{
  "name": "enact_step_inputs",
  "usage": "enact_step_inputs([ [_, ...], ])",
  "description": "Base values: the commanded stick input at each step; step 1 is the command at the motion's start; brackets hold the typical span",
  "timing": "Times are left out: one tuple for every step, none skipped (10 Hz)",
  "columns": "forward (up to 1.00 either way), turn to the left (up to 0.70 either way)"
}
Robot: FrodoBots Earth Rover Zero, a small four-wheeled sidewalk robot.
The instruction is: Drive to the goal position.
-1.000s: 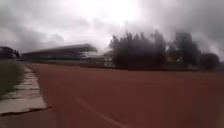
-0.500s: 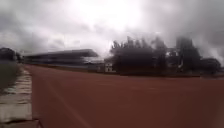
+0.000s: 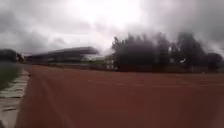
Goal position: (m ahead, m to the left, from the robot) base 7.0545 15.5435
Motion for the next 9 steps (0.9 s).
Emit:
enact_step_inputs([
  [0.70, 0.00],
  [0.70, 0.00],
  [0.70, 0.00],
  [0.70, 0.00],
  [0.70, 0.00],
  [0.70, 0.00],
  [0.70, 0.00],
  [0.70, 0.00],
  [0.70, 0.00],
])
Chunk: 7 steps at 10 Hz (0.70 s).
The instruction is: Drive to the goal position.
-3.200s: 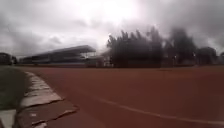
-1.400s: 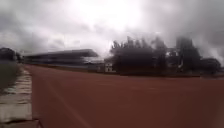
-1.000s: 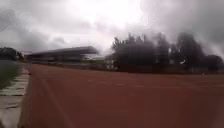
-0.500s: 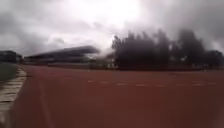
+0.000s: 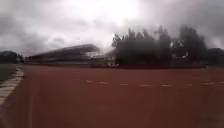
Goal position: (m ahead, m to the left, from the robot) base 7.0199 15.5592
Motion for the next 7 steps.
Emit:
enact_step_inputs([
  [0.70, 0.00],
  [0.70, 0.00],
  [0.70, 0.00],
  [0.70, 0.00],
  [0.70, 0.00],
  [0.70, 0.00],
  [0.70, 0.00],
])
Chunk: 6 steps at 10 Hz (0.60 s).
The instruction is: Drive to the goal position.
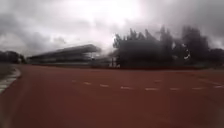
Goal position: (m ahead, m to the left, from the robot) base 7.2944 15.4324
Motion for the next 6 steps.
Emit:
enact_step_inputs([
  [0.70, 0.00],
  [0.70, 0.00],
  [0.70, 0.00],
  [0.70, 0.00],
  [0.70, 0.00],
  [0.70, 0.00],
])
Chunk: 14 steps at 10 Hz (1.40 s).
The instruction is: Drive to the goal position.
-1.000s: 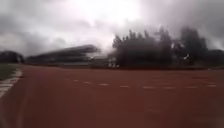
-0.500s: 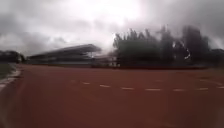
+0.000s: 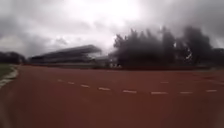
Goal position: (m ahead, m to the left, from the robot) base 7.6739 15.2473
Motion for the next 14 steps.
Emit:
enact_step_inputs([
  [0.70, 0.00],
  [0.70, 0.00],
  [0.70, 0.00],
  [0.70, 0.00],
  [0.70, 0.00],
  [0.70, 0.00],
  [0.70, 0.00],
  [0.70, 0.04],
  [0.70, 0.21],
  [0.70, 0.35],
  [0.70, 0.35],
  [0.70, 0.35],
  [0.70, 0.35],
  [0.70, 0.35],
])
